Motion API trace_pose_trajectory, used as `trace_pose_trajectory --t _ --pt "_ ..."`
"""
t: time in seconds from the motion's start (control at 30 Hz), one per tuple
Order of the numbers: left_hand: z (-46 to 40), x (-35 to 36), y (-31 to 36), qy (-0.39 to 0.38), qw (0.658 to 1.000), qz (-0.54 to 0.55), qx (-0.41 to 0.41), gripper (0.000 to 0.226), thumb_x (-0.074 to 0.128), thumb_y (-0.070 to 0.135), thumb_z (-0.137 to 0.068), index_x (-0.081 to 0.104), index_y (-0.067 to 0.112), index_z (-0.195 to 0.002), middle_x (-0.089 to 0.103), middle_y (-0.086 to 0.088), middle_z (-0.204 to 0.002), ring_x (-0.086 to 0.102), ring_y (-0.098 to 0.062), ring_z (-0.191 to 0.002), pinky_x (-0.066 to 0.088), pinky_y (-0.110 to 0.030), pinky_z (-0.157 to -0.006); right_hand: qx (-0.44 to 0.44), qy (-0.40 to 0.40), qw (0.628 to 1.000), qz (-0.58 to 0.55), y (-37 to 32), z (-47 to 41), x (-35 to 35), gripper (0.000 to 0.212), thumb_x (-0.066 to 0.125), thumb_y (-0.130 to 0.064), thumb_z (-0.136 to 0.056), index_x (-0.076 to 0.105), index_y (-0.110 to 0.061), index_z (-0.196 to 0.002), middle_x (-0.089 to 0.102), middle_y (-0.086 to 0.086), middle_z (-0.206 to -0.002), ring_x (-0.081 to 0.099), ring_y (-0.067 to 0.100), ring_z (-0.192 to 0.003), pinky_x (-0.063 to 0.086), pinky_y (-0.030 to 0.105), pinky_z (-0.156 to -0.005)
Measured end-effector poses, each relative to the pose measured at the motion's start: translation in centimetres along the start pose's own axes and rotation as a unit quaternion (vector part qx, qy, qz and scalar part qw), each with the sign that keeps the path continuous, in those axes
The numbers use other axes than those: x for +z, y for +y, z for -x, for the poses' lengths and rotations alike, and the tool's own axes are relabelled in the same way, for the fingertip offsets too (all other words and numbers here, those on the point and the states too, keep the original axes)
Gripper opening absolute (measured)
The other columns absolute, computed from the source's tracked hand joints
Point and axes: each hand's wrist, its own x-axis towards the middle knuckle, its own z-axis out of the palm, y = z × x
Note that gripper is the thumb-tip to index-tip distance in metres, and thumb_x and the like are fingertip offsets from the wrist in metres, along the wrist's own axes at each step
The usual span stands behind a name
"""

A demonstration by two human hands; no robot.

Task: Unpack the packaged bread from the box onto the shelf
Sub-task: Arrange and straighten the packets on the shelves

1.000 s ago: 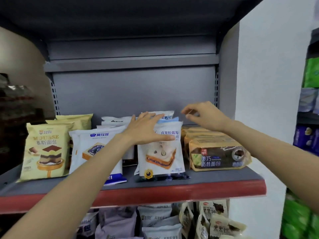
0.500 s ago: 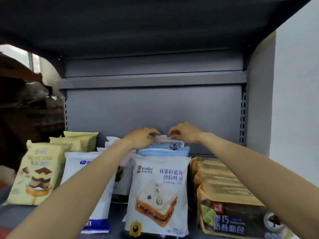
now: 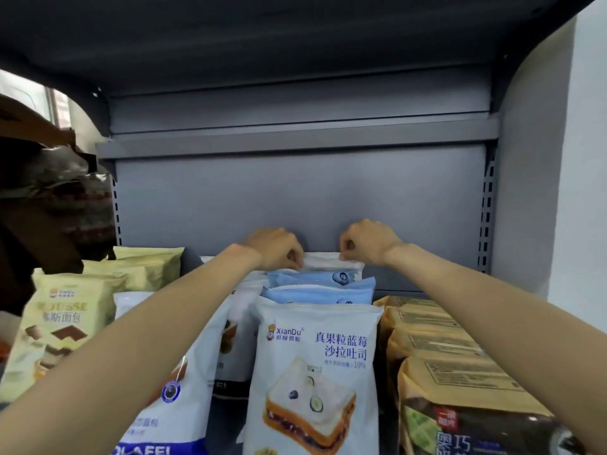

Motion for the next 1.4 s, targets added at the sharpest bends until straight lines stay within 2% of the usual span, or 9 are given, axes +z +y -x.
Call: trace_pose_trajectory --t 0.13,0.27,0.57,0.77,0.97,1.1,1.23,1.3,1.4 --pt "-0.3 0.7 0.8 0.098 0.995 0.010 0.019 0.012 0.059 0.029 -0.090 0.068 0.029 -0.098 0.067 0.007 -0.103 0.059 -0.019 -0.097 0.039 -0.026 -0.075 -0.004 0.007 0.994 -0.107 -0.3 0.1 0.3 0.009 0.063 -0.020 -0.087 0.071 -0.018 -0.086 0.063 -0.002 -0.088 0.058 0.017 -0.084 0.051 0.033 -0.080" --pt "-0.3 1.0 1.6 0.112 0.993 0.022 0.014 0.013 0.057 0.028 -0.090 0.067 0.028 -0.099 0.067 0.007 -0.103 0.059 -0.018 -0.097 0.038 -0.025 -0.076 0.005 -0.004 0.981 -0.193 -0.2 0.3 0.3 0.010 0.065 -0.015 -0.084 0.070 -0.021 -0.078 0.064 -0.007 -0.082 0.059 0.013 -0.085 0.052 0.030 -0.080" --pt "0.1 0.9 1.0 0.104 0.993 0.062 -0.012 0.013 0.059 0.030 -0.089 0.069 0.029 -0.097 0.069 0.010 -0.102 0.060 -0.015 -0.096 0.040 -0.024 -0.075 -0.031 -0.034 0.983 -0.176 1.8 2.9 -2.1 0.013 0.069 -0.025 -0.084 0.067 -0.018 -0.095 0.067 -0.004 -0.097 0.058 0.007 -0.090 0.043 0.019 -0.086" --pt "0.7 0.6 0.0 0.051 0.991 0.112 0.046 0.006 0.068 0.038 -0.083 0.067 0.034 -0.088 0.061 0.013 -0.095 0.057 -0.010 -0.085 0.040 -0.027 -0.071 -0.023 -0.058 0.984 -0.166 2.0 3.4 -1.1 0.013 0.072 -0.024 -0.081 0.072 -0.016 -0.093 0.069 0.000 -0.101 0.059 0.011 -0.091 0.046 0.026 -0.089" --pt "0.8 0.3 0.0 0.000 0.994 0.098 0.047 0.010 0.066 0.036 -0.086 0.069 0.031 -0.095 0.059 0.018 -0.084 0.053 -0.004 -0.080 0.039 -0.024 -0.071 -0.016 -0.030 0.987 -0.159 1.6 2.9 -0.5 0.009 0.062 -0.010 -0.088 0.066 -0.015 -0.083 0.061 -0.005 -0.077 0.060 0.016 -0.073 0.054 0.030 -0.074" --pt "0.5 0.9 0.2 0.059 0.991 0.115 0.041 0.007 0.061 0.029 -0.090 0.065 0.026 -0.095 0.060 0.014 -0.088 0.054 -0.009 -0.081 0.037 -0.023 -0.072 -0.028 -0.009 0.996 -0.087 1.8 2.9 -0.8 0.009 0.059 -0.015 -0.090 0.069 -0.013 -0.090 0.059 -0.006 -0.083 0.056 0.014 -0.079 0.043 0.026 -0.077" --pt "0.7 1.7 0.3 0.063 0.983 0.165 0.043 0.002 0.062 0.026 -0.090 0.063 0.028 -0.090 0.062 0.011 -0.088 0.055 -0.011 -0.082 0.041 -0.024 -0.074 -0.009 -0.034 0.995 -0.092 2.4 3.5 -0.8 0.011 0.063 -0.028 -0.088 0.069 -0.023 -0.095 0.063 -0.011 -0.090 0.058 0.012 -0.085 0.046 0.030 -0.082" --pt "0.8 1.4 0.2 0.063 0.982 0.169 0.050 0.005 0.064 0.030 -0.088 0.060 0.033 -0.087 0.062 0.015 -0.087 0.057 -0.010 -0.084 0.045 -0.028 -0.080 0.004 0.013 0.992 -0.123 2.4 4.1 -0.9 0.016 0.063 -0.037 -0.087 0.064 -0.026 -0.098 0.065 -0.007 -0.098 0.060 0.015 -0.093 0.049 0.036 -0.087" --pt "1.2 0.3 0.0 0.096 0.981 0.147 0.084 0.011 0.067 0.041 -0.083 0.060 0.035 -0.089 0.060 0.016 -0.093 0.056 -0.008 -0.083 0.044 -0.029 -0.076 0.030 0.011 0.979 -0.199 1.9 5.5 -1.9 0.021 0.061 -0.041 -0.088 0.061 -0.020 -0.090 0.066 0.001 -0.087 0.064 0.021 -0.072 0.057 0.035 -0.068"
